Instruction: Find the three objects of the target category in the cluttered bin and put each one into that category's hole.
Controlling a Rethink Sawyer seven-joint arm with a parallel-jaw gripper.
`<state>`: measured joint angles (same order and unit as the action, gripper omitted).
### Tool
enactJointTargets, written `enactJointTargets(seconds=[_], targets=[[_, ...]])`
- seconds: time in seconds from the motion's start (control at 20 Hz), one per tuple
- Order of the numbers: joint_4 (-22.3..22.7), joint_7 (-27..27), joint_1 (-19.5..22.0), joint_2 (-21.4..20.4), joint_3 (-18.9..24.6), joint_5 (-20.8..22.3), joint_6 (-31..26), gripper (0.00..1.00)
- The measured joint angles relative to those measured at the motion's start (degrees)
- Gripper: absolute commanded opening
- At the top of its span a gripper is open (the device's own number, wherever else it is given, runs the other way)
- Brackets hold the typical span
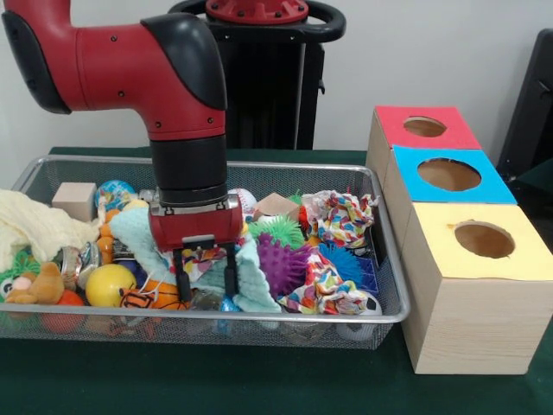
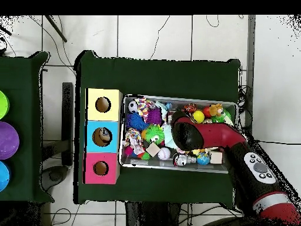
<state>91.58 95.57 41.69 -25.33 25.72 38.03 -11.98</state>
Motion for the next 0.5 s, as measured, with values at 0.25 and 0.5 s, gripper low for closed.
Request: enactJointTargets(seconds=[0.25,0.5], targets=[[0.0,0.0,-0.91,-0.53,-0.4,0.0,0.01,1.0],[0.01,0.0,-1.05,-0.68,-0.53,0.0,0.06,1.0]])
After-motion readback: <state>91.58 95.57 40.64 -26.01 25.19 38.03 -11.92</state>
